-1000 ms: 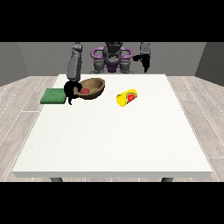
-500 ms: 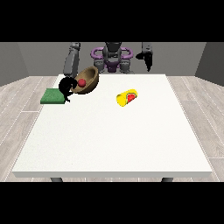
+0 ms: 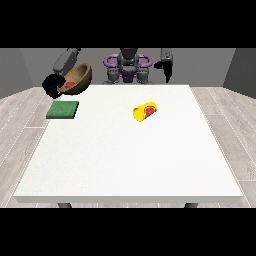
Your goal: Pick the cup and pour the ball into the bowl, then pick the bowl and place it on the pad
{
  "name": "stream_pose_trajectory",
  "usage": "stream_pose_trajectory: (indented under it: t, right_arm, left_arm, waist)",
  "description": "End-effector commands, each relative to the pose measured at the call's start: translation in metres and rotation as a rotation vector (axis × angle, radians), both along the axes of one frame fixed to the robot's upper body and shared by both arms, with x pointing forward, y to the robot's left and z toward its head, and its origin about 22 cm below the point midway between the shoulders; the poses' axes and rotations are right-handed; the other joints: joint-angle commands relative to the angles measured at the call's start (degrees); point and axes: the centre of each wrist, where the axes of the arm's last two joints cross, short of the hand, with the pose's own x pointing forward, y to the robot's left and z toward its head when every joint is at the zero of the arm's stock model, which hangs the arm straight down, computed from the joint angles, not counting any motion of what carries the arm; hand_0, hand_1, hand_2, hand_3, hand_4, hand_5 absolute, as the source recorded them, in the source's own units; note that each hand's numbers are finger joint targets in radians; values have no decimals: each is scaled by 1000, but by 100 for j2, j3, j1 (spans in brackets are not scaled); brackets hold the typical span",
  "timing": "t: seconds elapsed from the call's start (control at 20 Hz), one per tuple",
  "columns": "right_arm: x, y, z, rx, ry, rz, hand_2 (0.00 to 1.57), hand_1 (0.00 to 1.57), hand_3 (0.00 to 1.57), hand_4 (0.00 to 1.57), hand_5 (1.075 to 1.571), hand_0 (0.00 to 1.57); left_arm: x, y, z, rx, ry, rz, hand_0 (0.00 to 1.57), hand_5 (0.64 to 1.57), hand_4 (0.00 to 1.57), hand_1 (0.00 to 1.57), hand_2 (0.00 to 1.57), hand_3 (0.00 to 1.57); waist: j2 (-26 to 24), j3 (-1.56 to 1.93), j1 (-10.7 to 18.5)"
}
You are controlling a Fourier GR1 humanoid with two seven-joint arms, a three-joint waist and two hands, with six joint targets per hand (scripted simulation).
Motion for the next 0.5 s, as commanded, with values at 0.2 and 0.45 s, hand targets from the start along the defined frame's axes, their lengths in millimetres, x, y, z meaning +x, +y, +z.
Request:
stream_pose_trajectory:
  t: [0.2, 0.45]
  right_arm:
    - [-10, -37, 22, 11, -16, 11, 1571, 1571, 1407, 969, 1486, 1571]
    - [-31, -77, 28, 40, -84, -37, 1571, 1571, 871, 953, 1502, 1571]
  left_arm:
    - [-1, -16, -23, -15, 12, 21, 0, 1348, 1179, 0, 0, 0]
    - [3, -18, -13, -18, -87, -10, 0, 1345, 1177, 0, 0, 0]
  waist:
    - [107, 4, -186]
    - [607, 6, 14]
